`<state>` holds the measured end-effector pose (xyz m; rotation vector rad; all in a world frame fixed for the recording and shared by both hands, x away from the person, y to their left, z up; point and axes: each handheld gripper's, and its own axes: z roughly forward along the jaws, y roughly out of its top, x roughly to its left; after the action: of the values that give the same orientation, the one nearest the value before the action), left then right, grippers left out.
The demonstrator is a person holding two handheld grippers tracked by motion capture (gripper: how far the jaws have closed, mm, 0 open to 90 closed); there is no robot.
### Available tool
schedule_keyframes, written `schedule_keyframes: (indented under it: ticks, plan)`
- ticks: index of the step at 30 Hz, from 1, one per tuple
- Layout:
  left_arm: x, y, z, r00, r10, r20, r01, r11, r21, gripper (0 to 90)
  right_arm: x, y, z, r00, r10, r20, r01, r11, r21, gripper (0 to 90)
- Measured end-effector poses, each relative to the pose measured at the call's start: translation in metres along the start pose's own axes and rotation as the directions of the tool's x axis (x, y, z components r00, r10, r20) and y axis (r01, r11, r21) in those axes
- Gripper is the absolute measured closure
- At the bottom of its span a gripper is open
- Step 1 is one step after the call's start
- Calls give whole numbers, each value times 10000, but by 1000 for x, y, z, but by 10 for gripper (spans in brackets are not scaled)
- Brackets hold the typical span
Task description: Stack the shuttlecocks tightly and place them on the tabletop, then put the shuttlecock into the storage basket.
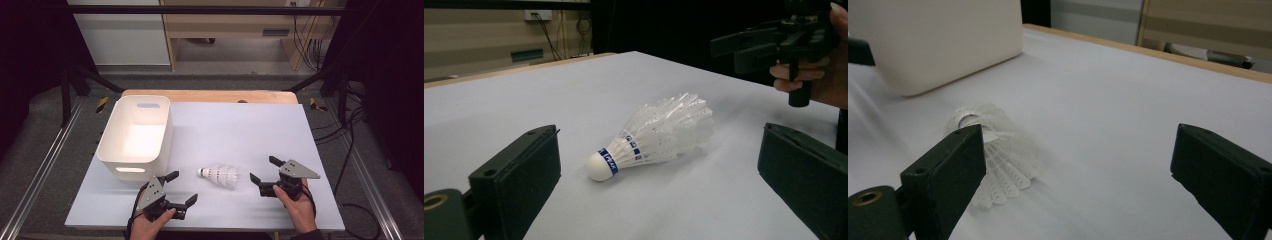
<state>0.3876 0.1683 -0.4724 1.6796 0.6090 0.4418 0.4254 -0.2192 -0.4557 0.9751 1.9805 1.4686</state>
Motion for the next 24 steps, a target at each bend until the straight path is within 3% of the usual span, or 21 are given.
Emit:
schedule_keyframes:
  ticks: [6,8,13,17,22,24]
  plan:
    - [0,-1,0,9998,-162,98,162,9999,15,33,-8,-2,-4,9992,362,162,-359,9992,-192,79]
    - [0,0,0,9997,-201,125,201,9998,18,33,-11,-3,-6,9978,425,507,-409,9986,-323,76]
    - [-2,4,-1,9999,-118,55,118,9999,-113,36,-15,-3,-11,9933,359,1098,-284,9972,-686,76]
    - [-8,15,0,9998,9,190,-8,10000,-38,38,-14,-3,-13,9916,328,1247,-219,9959,-880,74]
    - [-8,31,17,9970,456,627,-494,9969,620,39,-13,-4,-11,9922,286,1209,-177,9958,-902,65]
    - [-6,37,27,9928,854,839,-946,9892,1122,39,-12,-5,-10,9926,361,1155,-261,9959,-871,65]
